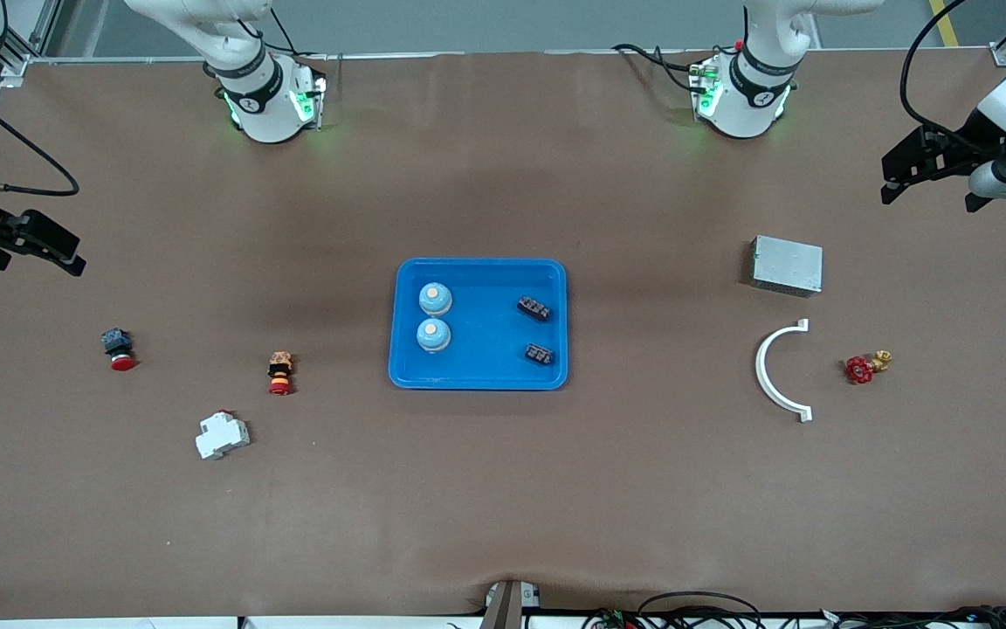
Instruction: Place electrolytic capacitor and blue bell in tray
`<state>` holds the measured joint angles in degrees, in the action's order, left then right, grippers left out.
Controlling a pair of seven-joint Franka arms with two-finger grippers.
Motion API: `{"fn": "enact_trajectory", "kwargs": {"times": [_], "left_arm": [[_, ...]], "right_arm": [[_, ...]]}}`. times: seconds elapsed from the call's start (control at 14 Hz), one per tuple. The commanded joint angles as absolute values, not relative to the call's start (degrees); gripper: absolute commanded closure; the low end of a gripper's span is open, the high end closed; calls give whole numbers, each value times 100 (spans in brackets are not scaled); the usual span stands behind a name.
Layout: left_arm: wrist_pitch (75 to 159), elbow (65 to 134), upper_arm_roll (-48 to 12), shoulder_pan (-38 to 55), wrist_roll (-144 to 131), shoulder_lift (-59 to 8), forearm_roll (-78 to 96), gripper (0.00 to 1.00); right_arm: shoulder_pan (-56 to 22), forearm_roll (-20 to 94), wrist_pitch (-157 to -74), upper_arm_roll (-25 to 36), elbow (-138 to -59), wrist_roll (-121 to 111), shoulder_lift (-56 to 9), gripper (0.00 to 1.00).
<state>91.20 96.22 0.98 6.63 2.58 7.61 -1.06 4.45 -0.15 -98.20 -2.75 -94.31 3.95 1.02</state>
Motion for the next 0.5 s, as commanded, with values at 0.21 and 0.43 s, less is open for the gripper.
{"fn": "enact_trajectory", "kwargs": {"times": [0.21, 0.43], "left_arm": [[9026, 9598, 44, 615, 228, 826, -61, 0], [9026, 9554, 44, 615, 237, 817, -70, 0]], "right_arm": [[466, 26, -9659, -387, -9360, 466, 88, 0], [143, -61, -9668, -195, -9360, 466, 88, 0]]}}
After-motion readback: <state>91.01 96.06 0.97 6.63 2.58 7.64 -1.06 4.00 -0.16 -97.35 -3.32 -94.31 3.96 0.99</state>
